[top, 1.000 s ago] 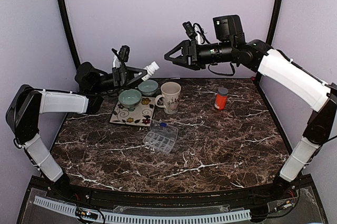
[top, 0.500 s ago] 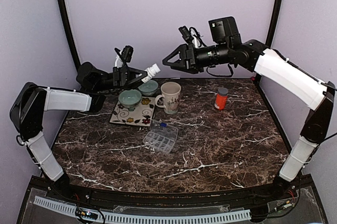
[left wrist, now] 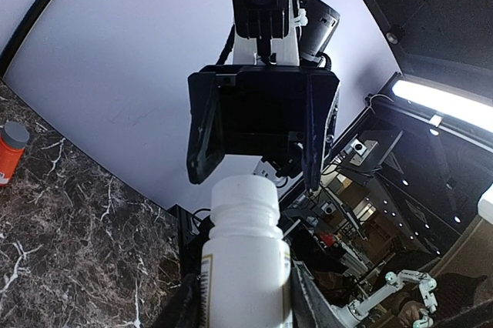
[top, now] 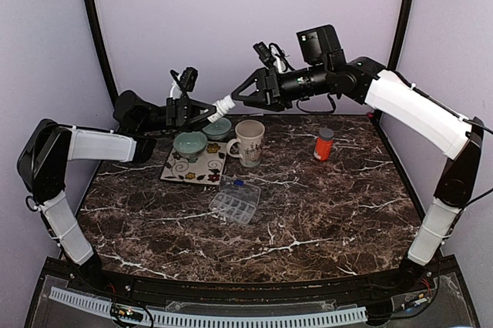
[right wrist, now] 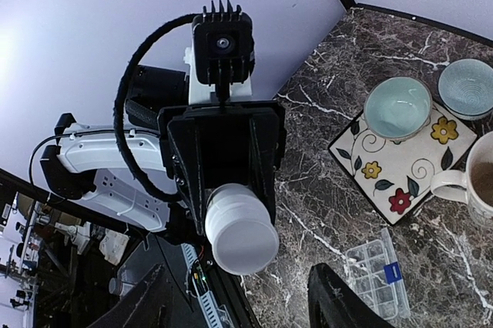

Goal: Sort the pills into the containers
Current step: Screw the lid of the pill bottle onto the pill bottle.

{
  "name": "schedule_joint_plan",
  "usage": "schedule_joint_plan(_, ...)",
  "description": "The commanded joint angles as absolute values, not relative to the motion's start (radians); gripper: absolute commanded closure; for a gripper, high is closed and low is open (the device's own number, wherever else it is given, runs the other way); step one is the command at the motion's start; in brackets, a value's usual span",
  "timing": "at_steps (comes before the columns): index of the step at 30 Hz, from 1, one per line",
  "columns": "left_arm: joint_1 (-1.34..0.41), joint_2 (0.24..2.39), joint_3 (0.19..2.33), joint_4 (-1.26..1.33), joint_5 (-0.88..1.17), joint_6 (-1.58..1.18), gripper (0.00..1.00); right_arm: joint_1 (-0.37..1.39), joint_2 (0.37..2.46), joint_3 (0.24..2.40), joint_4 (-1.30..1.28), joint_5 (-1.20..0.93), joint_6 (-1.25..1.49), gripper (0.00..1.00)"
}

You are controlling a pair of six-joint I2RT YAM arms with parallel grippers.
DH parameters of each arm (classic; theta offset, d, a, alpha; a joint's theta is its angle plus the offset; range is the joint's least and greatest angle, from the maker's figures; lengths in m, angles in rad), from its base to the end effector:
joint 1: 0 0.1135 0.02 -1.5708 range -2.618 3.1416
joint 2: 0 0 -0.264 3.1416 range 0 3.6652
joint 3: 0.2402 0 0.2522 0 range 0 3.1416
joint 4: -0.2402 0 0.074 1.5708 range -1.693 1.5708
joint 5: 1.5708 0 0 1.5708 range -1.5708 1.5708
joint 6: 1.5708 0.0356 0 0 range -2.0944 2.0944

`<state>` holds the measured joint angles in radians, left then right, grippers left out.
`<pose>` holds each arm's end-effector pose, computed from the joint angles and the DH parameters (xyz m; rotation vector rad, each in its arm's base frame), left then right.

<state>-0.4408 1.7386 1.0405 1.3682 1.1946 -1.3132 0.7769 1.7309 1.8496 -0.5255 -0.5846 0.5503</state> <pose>0.3102 -0.1829 0.3164 0.8196 1.4426 -1.9466 0.2668 0.2898 0.4217 -0.6691 2.0975 1.3873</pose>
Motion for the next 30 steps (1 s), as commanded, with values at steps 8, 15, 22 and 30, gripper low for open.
schedule_joint_plan(8, -0.435, 1.748, 1.084, 1.427, 1.233, -1.343, 0.81, 0.802, 1.777, 1.923, -0.529, -0.611, 0.529, 0.41)
schedule_joint_plan(15, -0.436, 1.761, 1.087, 1.464, 1.237, -1.373, 0.81, 0.807, 1.784, 1.931, -0.534, -0.606, 0.529, 0.45)
schedule_joint_plan(22, -0.434, 1.767, 1.097, 1.484, 1.247, -1.398, 0.81, 0.808, 1.791, 1.934, -0.535, -0.606, 0.529, 0.47)
schedule_joint_plan(30, -0.434, 1.770, 1.099, 1.490, 1.253, -1.407, 0.81, 0.808, 1.802, 1.941, -0.535, -0.611, 0.529, 0.48)
